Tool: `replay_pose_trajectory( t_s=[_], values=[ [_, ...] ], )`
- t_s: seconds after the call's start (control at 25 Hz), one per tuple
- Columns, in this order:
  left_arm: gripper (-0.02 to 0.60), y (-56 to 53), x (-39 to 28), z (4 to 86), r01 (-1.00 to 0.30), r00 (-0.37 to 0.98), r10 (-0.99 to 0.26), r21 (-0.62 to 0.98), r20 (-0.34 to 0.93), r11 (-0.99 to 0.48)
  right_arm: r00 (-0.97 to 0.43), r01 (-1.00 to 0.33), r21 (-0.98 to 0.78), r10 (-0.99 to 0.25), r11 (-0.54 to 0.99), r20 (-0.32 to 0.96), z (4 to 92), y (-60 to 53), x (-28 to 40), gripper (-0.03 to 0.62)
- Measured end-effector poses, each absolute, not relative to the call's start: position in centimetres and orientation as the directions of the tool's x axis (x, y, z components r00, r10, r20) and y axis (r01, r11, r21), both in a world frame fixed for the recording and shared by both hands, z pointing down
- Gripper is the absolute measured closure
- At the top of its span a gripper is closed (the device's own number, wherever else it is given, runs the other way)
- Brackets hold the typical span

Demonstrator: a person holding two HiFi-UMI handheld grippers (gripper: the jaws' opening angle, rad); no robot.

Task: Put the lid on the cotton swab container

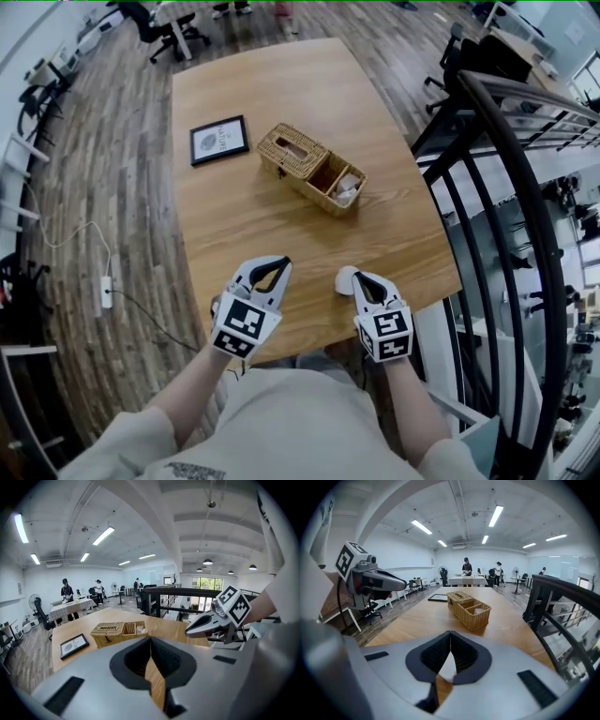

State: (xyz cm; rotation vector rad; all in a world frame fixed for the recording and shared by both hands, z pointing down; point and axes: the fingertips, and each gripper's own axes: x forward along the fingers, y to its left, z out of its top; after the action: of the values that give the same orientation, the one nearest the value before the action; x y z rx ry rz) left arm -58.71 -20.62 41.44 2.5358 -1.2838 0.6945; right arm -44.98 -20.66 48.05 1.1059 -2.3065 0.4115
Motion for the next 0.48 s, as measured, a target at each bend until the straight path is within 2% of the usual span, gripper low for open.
replay_pose_trajectory(
  t_s=[0.48],
  values=[
    [0.558, -20.2, -58.4, 29.6, -0.802, 0.536, -0.797, -0.126, 0.279, -0.584, -0.570, -0.799, -0.023, -0.743, 0.601, 0.350, 33.1, -19.1, -45.4, 0.568]
  ],
)
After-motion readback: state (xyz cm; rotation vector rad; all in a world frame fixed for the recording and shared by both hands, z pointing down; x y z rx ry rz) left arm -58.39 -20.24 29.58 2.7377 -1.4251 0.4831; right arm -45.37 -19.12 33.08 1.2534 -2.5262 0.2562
